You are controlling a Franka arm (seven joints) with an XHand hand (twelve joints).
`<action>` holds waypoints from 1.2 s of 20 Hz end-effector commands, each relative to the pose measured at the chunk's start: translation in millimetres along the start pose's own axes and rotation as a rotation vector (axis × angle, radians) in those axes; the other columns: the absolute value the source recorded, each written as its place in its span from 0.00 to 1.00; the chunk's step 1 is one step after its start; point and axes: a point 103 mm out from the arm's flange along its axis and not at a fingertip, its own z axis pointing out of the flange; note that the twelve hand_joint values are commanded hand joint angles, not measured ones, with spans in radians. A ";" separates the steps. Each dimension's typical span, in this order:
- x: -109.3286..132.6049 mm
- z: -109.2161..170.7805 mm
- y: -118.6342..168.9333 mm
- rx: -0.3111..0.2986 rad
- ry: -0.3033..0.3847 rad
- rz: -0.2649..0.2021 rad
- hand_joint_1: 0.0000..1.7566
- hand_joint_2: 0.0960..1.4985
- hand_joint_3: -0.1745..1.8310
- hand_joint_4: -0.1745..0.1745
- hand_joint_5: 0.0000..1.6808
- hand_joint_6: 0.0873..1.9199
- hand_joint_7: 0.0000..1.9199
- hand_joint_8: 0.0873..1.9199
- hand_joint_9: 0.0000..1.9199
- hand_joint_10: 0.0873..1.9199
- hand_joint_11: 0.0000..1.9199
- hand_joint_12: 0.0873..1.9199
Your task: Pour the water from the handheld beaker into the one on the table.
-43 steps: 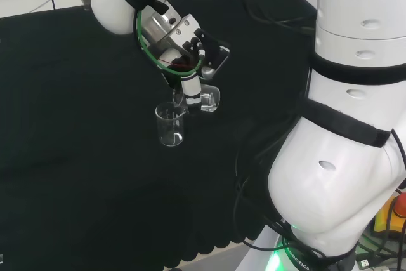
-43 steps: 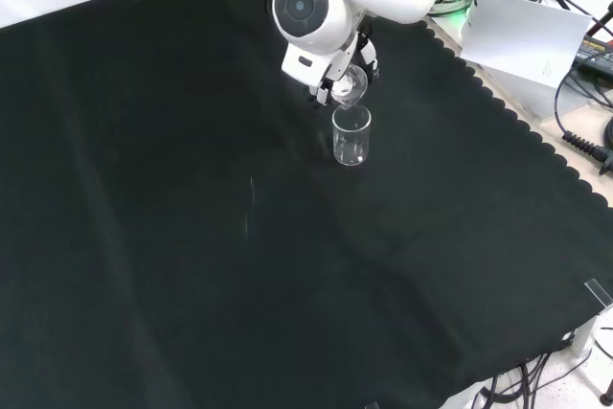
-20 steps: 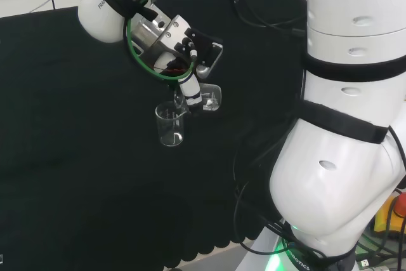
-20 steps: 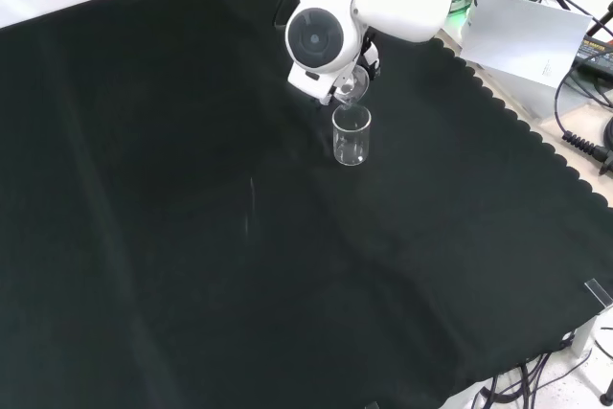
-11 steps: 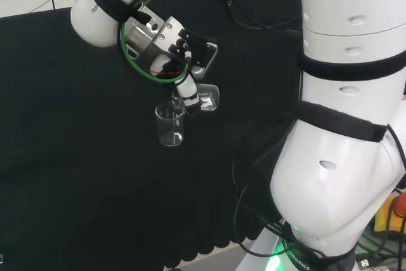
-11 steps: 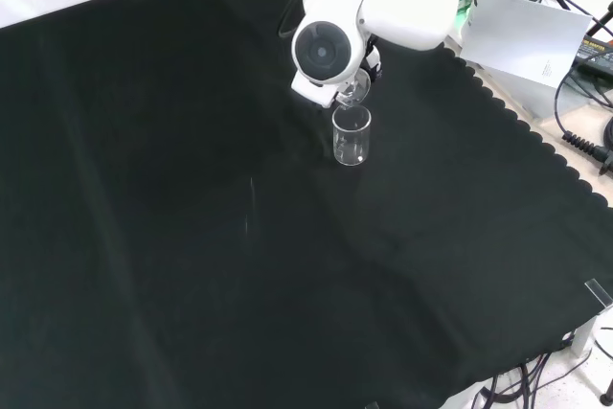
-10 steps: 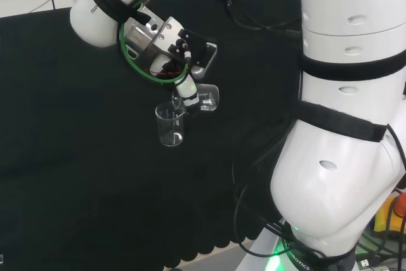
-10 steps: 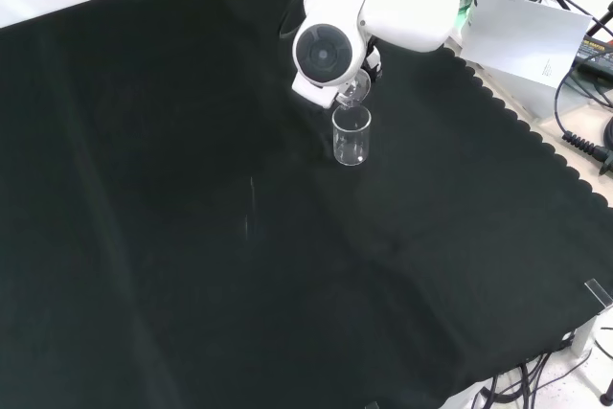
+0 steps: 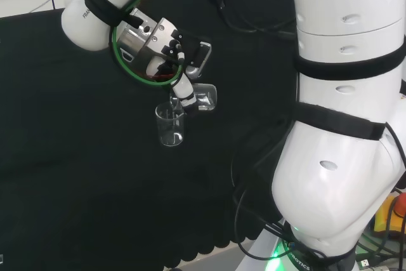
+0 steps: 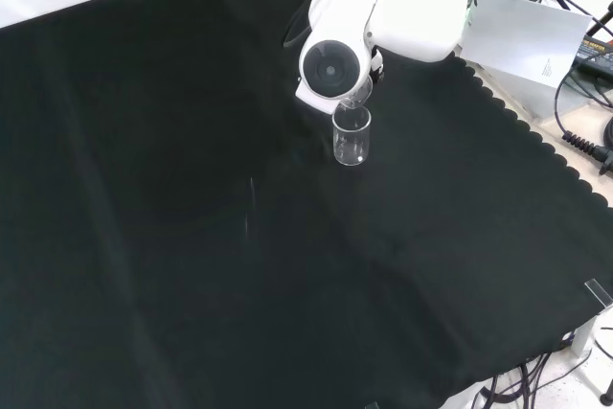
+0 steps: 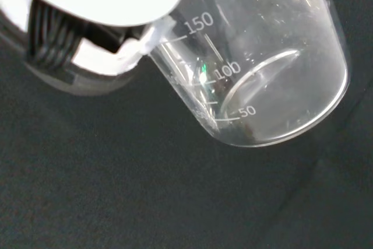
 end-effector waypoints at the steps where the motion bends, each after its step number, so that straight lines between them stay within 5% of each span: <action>1: 5.3 -2.6 -0.9 0.014 -0.035 0.012 0.75 0.28 0.59 0.00 0.73 0.44 0.67 0.42 0.85 0.27 0.72 0.38; 24: 18.9 -21.5 -1.3 0.083 -0.118 0.051 0.75 0.27 0.59 0.00 0.73 0.44 0.67 0.43 0.85 0.28 0.72 0.38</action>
